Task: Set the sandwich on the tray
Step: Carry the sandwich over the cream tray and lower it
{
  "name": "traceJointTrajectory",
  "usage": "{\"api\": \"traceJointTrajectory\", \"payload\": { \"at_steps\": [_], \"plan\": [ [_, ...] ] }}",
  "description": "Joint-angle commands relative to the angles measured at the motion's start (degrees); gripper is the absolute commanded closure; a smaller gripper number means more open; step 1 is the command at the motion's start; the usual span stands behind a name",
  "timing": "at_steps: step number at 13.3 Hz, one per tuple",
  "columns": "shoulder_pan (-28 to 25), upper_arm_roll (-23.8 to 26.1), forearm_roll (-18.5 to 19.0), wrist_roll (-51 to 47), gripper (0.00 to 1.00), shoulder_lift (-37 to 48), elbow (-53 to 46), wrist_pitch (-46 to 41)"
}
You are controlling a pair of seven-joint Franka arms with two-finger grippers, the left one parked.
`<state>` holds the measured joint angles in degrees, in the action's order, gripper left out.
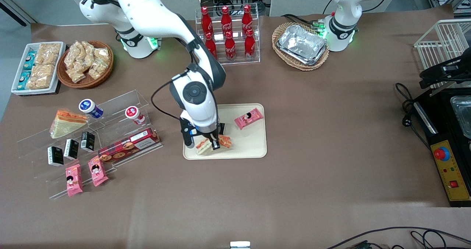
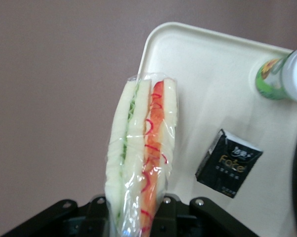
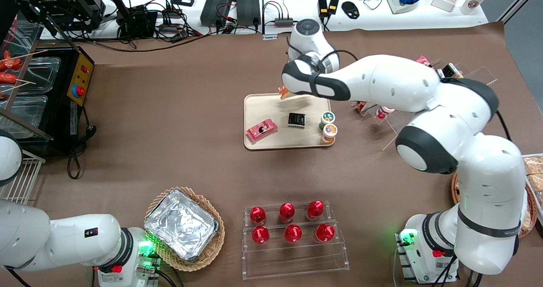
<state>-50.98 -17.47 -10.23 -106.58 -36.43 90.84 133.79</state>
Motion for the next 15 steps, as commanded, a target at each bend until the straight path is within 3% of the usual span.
{"api": "traceJointTrajectory", "payload": {
  "at_steps": [1, 8, 14, 15],
  "plan": [
    [-0.26, -0.99, -1.46, -2.40, 0.94, -4.52, -4.36, 0.33],
    [0.71, 0.94, -6.90, -3.10, 0.94, -7.25, -4.53, 0.42],
    [1.32, 0.77, -7.18, -8.29, 0.92, -8.39, -4.97, 3.76],
    [1.67, 0.77, -7.18, -8.38, 0.88, -8.83, -5.58, 3.76]
  ]
}}
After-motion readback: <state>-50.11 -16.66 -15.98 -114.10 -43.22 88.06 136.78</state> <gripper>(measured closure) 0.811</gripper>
